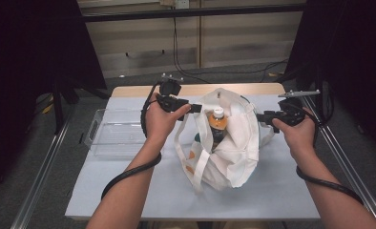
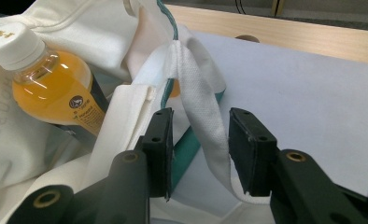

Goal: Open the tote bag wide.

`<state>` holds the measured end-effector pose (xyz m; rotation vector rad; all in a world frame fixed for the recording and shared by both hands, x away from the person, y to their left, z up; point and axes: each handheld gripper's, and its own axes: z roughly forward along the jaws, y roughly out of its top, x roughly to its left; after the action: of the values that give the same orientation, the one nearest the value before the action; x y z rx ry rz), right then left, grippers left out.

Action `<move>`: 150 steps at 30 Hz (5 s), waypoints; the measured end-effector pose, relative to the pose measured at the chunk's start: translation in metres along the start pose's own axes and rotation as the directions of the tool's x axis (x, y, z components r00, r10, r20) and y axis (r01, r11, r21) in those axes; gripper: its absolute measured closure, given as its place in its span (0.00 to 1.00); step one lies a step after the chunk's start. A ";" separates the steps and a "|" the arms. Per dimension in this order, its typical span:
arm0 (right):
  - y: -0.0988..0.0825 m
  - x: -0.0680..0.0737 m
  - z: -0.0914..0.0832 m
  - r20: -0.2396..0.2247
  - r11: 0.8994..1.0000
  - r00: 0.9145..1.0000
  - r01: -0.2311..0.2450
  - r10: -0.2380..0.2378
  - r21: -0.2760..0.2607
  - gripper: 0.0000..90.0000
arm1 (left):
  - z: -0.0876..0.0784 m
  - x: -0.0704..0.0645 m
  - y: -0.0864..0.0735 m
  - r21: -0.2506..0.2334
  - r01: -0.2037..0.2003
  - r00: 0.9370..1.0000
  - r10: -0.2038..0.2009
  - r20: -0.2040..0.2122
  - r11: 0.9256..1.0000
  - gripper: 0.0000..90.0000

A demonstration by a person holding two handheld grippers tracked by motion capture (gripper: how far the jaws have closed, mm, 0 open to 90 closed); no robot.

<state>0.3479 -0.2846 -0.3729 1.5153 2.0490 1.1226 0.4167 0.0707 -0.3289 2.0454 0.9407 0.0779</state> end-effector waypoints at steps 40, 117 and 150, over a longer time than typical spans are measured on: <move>-0.005 -0.010 -0.003 -0.004 0.999 0.999 -0.033 0.033 -0.002 0.52 | 0.030 0.005 -0.013 0.098 -0.027 0.995 0.036 -0.089 0.995 0.86; -0.011 -0.008 0.034 -0.047 0.993 0.996 -0.076 0.080 0.091 0.93 | 0.032 0.036 -0.039 0.164 -0.034 0.987 0.059 -0.151 0.986 0.93; -0.024 -0.011 0.052 -0.032 0.988 0.997 -0.070 0.075 0.137 0.92 | 0.042 0.040 -0.056 0.157 -0.008 0.987 0.033 -0.160 0.988 0.93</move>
<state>0.3723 -0.2776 -0.4258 1.6583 2.1499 1.0639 0.4282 0.0866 -0.4069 2.2192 1.0538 0.1899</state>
